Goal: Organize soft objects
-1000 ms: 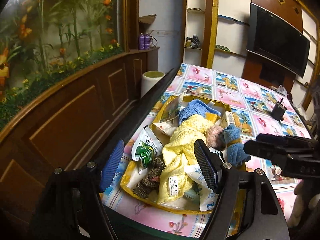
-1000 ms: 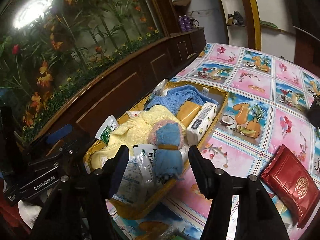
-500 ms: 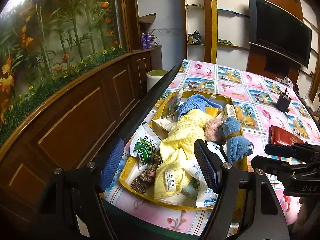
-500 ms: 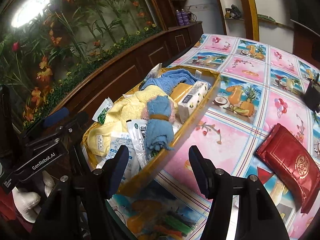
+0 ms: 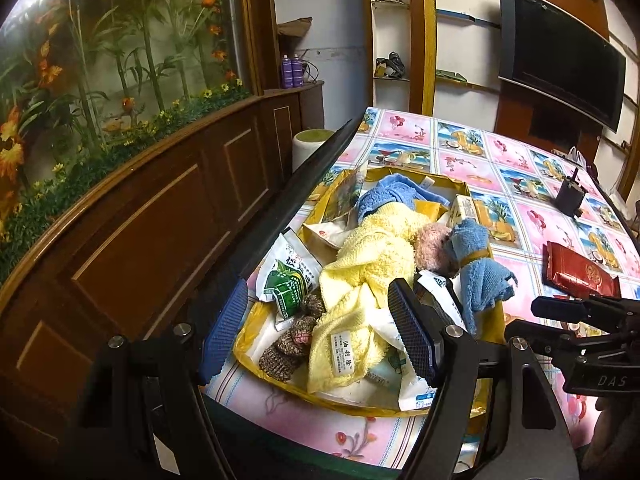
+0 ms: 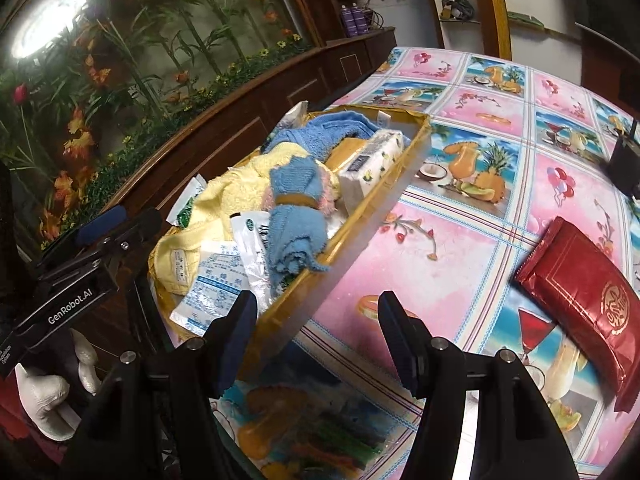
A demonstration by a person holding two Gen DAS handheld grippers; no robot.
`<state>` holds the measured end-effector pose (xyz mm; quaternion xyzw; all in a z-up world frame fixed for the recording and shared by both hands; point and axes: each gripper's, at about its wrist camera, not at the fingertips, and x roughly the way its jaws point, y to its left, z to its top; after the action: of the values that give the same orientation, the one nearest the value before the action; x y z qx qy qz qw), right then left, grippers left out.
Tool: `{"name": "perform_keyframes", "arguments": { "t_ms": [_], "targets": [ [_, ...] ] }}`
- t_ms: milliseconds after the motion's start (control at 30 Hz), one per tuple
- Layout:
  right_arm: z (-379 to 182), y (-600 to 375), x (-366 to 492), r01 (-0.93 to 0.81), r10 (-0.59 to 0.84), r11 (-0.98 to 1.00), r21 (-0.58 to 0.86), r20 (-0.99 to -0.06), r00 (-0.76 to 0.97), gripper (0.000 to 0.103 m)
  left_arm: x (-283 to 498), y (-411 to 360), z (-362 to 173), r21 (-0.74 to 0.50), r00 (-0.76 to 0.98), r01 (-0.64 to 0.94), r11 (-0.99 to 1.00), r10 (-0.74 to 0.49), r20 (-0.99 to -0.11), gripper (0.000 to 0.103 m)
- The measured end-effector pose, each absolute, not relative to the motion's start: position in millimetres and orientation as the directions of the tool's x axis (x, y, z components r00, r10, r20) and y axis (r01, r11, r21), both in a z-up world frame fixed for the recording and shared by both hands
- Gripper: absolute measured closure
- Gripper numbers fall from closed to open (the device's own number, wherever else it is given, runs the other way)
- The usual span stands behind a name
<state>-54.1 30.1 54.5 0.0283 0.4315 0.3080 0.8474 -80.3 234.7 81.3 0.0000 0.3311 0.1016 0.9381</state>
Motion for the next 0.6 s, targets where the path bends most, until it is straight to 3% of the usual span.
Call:
{"name": "perform_keyframes", "arguments": {
  "t_ms": [600],
  "targets": [
    [36,11,-53,-0.434,0.536,0.827,0.358,-0.734,0.417,0.04,-77,233,75,0.081,0.749,-0.19,0.978,0.198,-0.633,0.03]
  ]
}}
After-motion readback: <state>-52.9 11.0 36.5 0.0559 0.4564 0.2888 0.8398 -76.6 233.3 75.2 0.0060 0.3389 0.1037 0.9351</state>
